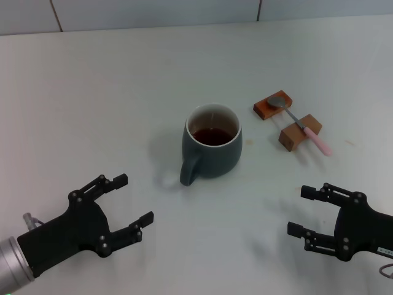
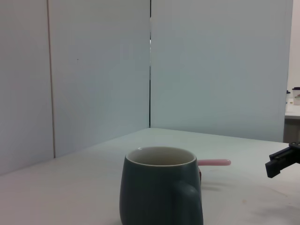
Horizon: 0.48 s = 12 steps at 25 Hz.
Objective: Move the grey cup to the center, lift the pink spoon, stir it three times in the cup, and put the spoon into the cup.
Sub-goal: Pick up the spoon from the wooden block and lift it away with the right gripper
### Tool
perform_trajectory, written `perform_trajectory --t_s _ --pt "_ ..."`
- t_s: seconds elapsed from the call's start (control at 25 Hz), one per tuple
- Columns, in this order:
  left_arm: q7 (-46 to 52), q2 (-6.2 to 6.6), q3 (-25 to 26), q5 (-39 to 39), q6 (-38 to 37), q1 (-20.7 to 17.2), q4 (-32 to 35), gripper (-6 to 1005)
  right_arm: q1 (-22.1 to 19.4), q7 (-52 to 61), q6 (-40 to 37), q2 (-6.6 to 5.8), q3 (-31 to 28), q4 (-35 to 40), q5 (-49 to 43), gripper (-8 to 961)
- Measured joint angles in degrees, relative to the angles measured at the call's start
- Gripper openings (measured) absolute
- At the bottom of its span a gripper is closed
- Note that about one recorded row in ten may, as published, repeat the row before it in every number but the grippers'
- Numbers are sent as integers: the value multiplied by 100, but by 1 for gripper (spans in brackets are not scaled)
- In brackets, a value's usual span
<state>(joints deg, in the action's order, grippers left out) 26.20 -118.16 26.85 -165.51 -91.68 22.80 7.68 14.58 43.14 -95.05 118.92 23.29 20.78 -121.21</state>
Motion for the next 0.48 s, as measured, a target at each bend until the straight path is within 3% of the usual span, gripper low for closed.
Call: perform_trajectory --t_s 0.32,0.48 --pt "-2 5 4 2 9 -27 -13 844 0 23 83 -2 -18 -152 28 763" --pt "-1 5 18 2 10 -29 -12 844 1 684 -391 -47 -525 -237 69 763"
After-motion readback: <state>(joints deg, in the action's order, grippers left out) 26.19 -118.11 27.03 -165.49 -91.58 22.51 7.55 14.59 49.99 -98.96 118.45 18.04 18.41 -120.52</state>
